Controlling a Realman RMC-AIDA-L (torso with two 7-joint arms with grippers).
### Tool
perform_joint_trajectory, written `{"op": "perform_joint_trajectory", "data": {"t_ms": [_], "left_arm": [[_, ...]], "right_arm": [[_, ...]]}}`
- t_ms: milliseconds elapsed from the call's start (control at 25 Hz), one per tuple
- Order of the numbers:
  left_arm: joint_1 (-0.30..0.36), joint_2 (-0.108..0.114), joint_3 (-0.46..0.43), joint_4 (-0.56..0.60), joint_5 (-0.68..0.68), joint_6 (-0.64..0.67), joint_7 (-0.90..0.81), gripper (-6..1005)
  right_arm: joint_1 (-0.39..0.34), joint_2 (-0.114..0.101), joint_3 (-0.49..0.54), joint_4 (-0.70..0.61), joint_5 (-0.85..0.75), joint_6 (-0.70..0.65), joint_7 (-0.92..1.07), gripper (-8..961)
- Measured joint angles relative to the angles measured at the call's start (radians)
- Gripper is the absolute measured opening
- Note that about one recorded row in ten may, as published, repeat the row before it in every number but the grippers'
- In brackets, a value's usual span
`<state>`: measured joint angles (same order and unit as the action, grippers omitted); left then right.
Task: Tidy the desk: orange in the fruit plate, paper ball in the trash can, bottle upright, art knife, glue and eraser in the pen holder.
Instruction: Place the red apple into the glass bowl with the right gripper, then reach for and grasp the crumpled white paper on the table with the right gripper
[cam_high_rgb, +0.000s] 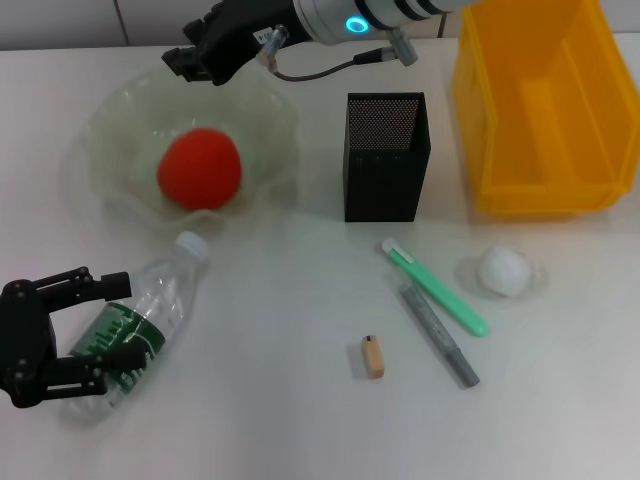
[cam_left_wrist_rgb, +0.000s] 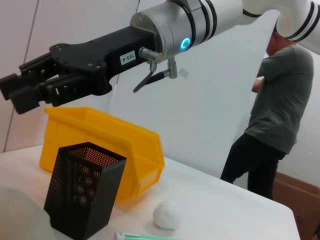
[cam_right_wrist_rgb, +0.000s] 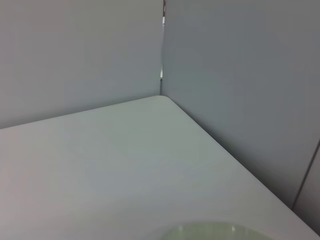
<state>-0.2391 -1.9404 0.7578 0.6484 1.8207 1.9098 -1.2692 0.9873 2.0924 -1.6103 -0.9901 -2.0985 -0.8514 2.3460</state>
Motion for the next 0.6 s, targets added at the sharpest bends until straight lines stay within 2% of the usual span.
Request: {"op": "perform_joint_trajectory", "data": {"t_ms": [160, 280, 320, 360, 400, 440, 480, 520, 560, 600], "left_arm": [[-0.001, 0.0, 0.0, -0.002, 0.0, -0.012, -0.001, 829], [-0.004, -0.001, 0.0, -0.007, 0.0, -0.015, -0.002, 829], [-0.007, -0.001, 0.0, -0.014, 0.0, -0.017, -0.004, 829], [-0.008, -0.001, 0.0, -0.014, 0.0, -0.018, -0.005, 829], [-0.008, -0.001, 0.0, -0.014, 0.0, -0.019, -0.007, 829], [-0.008, -0.001, 0.0, -0.015, 0.0, -0.021, -0.009, 828], [-0.008, 0.0, 0.0, -0.015, 0.0, -0.022, -0.012, 828], [-0.007, 0.0, 0.0, -0.015, 0.0, -0.023, -0.014, 828], [-0.007, 0.0, 0.0, -0.015, 0.0, -0.023, -0.015, 828], [-0.007, 0.001, 0.0, -0.015, 0.0, -0.024, -0.016, 828]], "right_arm": [[-0.013, -0.005, 0.008, -0.012, 0.0, -0.013, 0.0, 365], [-0.037, -0.008, 0.036, -0.053, 0.0, -0.077, -0.001, 516], [-0.067, -0.011, 0.077, -0.113, -0.006, -0.167, -0.001, 573], [-0.067, -0.011, 0.077, -0.113, -0.006, -0.167, -0.001, 630], [-0.083, -0.012, 0.104, -0.154, -0.017, -0.228, 0.0, 688], [-0.116, -0.013, 0.163, -0.242, -0.062, -0.375, 0.01, 703], [-0.116, -0.013, 0.163, -0.242, -0.062, -0.375, 0.01, 718], [-0.144, -0.013, 0.209, -0.324, -0.127, -0.504, 0.037, 733], [-0.144, -0.013, 0.209, -0.324, -0.127, -0.504, 0.037, 748], [-0.164, -0.012, 0.228, -0.378, -0.172, -0.576, 0.059, 763]]}}
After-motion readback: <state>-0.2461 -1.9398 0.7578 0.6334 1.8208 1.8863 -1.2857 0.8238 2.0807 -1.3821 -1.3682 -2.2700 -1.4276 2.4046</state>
